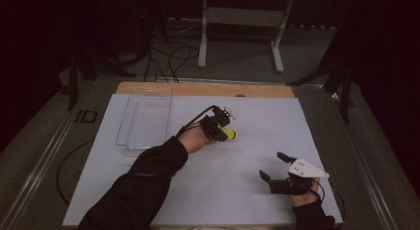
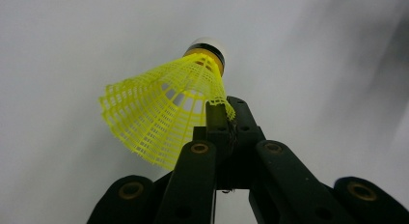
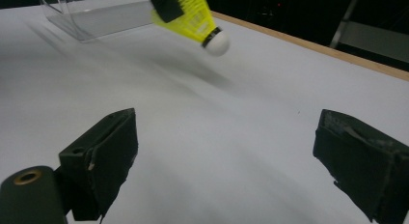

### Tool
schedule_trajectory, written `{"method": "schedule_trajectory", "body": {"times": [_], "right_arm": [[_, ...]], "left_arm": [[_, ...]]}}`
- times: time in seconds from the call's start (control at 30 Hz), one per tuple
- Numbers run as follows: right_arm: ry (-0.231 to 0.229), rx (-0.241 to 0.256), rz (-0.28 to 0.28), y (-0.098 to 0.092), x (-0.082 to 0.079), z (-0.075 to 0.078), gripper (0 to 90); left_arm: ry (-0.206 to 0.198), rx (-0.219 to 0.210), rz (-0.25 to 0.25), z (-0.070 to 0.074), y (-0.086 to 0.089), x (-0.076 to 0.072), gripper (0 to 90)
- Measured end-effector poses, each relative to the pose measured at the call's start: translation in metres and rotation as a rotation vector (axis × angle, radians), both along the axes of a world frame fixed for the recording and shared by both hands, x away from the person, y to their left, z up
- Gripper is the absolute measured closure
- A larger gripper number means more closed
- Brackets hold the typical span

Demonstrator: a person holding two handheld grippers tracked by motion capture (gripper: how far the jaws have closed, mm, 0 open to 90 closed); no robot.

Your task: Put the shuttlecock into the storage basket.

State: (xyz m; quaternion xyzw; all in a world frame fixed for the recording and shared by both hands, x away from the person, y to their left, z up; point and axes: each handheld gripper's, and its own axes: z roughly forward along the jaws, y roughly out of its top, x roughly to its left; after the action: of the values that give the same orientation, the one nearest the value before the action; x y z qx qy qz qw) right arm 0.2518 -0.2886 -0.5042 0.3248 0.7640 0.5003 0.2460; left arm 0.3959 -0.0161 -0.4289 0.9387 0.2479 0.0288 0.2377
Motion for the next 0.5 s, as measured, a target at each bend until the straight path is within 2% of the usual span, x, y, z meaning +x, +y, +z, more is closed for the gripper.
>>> {"method": "schedule_trajectory", "body": {"times": [0.23, 0.4, 0.5], "right_arm": [[-0.004, -0.005, 0.002, 0.001, 0.000, 0.000, 8.6], [-0.001, -0.005, 0.004, 0.001, 0.000, 0.000, 8.6], [-0.001, -0.006, 0.004, 0.001, 0.000, 0.000, 8.6]], "left_arm": [[0.027, 0.033, -0.030, 0.005, 0.006, -0.004, 90.0], [0.056, 0.056, -0.079, 0.008, 0.011, -0.007, 90.0], [0.051, 0.071, -0.102, 0.010, 0.015, -0.010, 90.0]]}}
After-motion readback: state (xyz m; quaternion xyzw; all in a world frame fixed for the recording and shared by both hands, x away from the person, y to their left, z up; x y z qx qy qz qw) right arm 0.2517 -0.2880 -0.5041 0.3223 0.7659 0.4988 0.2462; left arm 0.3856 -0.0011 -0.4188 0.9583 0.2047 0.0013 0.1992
